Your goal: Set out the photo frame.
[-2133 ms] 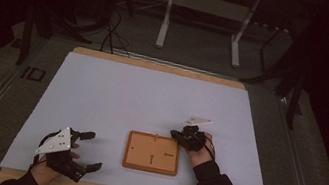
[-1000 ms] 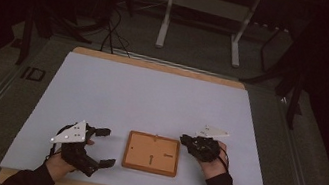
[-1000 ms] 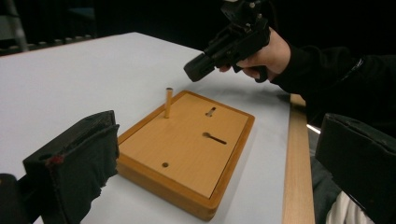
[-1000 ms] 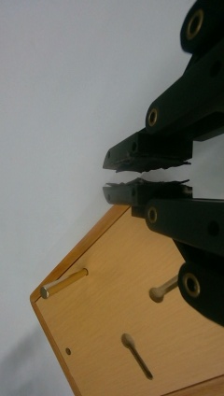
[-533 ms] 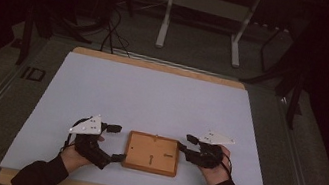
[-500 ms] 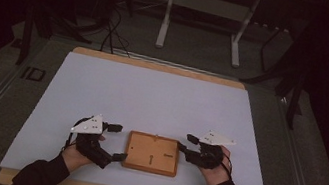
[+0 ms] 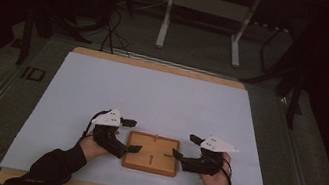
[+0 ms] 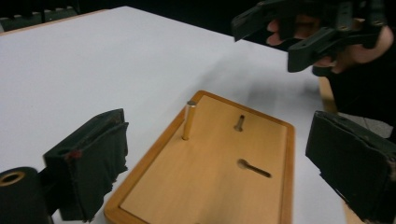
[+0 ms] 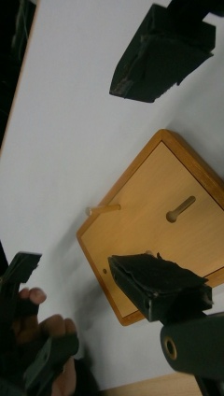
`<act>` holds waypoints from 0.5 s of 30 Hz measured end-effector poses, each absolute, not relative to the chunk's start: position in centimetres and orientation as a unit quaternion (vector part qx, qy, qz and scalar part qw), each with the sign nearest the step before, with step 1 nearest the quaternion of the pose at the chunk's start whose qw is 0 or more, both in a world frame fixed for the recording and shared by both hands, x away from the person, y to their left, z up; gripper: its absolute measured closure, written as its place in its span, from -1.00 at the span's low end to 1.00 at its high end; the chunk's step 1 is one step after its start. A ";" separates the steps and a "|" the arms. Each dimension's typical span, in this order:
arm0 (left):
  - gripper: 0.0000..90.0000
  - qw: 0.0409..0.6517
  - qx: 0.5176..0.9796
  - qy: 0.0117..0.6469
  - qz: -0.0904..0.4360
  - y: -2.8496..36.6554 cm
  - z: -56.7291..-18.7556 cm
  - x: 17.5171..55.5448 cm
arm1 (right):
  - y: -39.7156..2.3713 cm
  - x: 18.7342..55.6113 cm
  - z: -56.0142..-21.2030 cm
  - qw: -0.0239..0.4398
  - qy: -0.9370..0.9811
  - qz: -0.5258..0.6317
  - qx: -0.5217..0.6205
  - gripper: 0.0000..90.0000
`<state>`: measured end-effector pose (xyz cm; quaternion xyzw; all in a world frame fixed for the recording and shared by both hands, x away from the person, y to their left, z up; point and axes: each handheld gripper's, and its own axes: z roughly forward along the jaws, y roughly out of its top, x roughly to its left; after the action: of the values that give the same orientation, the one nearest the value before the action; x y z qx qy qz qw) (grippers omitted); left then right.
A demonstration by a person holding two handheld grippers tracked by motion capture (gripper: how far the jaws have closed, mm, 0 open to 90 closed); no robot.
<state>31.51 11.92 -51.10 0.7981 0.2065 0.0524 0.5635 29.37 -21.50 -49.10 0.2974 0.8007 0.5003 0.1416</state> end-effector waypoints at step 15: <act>-0.23 0.518 0.830 0.197 0.065 8.7 -52.6 34.1 | -22.0 28.6 -49.8 0.155 0.809 0.509 0.250 -0.64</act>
<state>34.08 8.72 -52.56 0.8300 0.1966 0.0648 0.5179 28.61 -22.04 -49.78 0.2497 0.8091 0.5089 0.1553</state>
